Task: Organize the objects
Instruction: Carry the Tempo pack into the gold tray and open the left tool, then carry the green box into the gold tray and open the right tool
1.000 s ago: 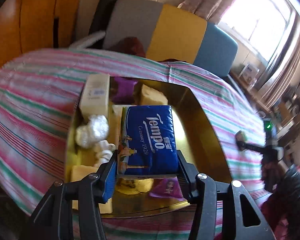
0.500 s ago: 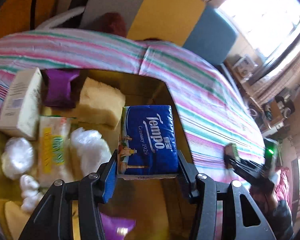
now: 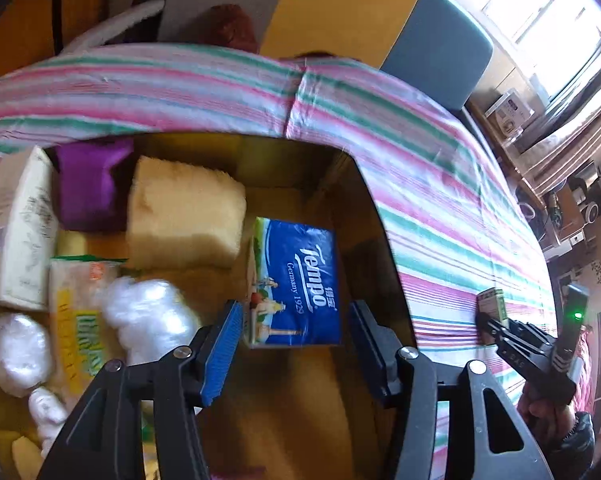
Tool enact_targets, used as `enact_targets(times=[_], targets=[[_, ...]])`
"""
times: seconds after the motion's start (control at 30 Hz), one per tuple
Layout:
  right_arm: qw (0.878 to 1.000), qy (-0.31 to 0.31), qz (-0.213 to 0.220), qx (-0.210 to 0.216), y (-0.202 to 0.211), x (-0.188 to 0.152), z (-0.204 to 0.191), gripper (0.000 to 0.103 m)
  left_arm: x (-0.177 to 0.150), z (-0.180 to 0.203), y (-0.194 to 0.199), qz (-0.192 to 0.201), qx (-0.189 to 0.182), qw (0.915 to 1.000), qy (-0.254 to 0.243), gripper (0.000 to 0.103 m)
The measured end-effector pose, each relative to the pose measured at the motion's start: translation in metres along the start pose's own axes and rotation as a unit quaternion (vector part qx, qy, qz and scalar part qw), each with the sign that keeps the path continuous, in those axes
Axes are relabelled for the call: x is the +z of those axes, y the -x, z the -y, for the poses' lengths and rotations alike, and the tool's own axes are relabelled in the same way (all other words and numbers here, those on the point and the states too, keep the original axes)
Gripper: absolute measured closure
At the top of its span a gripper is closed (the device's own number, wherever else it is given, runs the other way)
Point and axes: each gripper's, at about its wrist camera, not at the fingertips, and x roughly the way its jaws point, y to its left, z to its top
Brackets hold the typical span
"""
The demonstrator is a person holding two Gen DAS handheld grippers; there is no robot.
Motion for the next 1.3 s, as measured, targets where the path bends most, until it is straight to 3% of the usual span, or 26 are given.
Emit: enact_targets(times=[0.1, 0.27, 0.5, 0.67, 0.87, 1.0, 1.2, 1.3], targets=[[1.000, 0.002, 0.001, -0.001, 0.000, 0.000, 0.000, 0.069, -0.010, 0.000, 0.033, 0.038, 0.004, 0.9991, -0.020, 0.047], [1.000, 0.010, 0.004, -0.007, 0.000, -0.001, -0.001, 0.071, -0.041, -0.002, 0.089, 0.110, 0.054, 0.9898, -0.072, 0.047], [1.000, 0.017, 0.009, -0.014, 0.000, -0.002, -0.005, 0.071, -0.071, -0.024, 0.136, 0.166, 0.114, 0.9760, -0.082, 0.046], [0.999, 0.024, 0.010, -0.025, 0.002, -0.003, -0.009, 0.071, -0.084, -0.038, 0.152, 0.185, 0.132, 0.9706, -0.079, 0.046], [0.997, 0.015, -0.012, -0.075, 0.006, 0.003, -0.024, 0.072, -0.092, -0.049, 0.150, 0.178, 0.136, 0.9724, -0.067, 0.046], [0.998, 0.010, 0.015, -0.053, 0.035, 0.006, -0.049, 0.072, -0.094, -0.054, 0.148, 0.176, 0.135, 0.9732, -0.060, 0.046], [0.994, 0.056, 0.069, 0.061, 0.103, 0.010, -0.129, 0.072, -0.098, -0.069, 0.151, 0.177, 0.143, 0.9731, -0.036, 0.046], [0.988, 0.092, 0.068, 0.108, 0.116, 0.004, -0.178, 0.072, -0.101, -0.080, 0.155, 0.178, 0.149, 0.9723, -0.021, 0.041]])
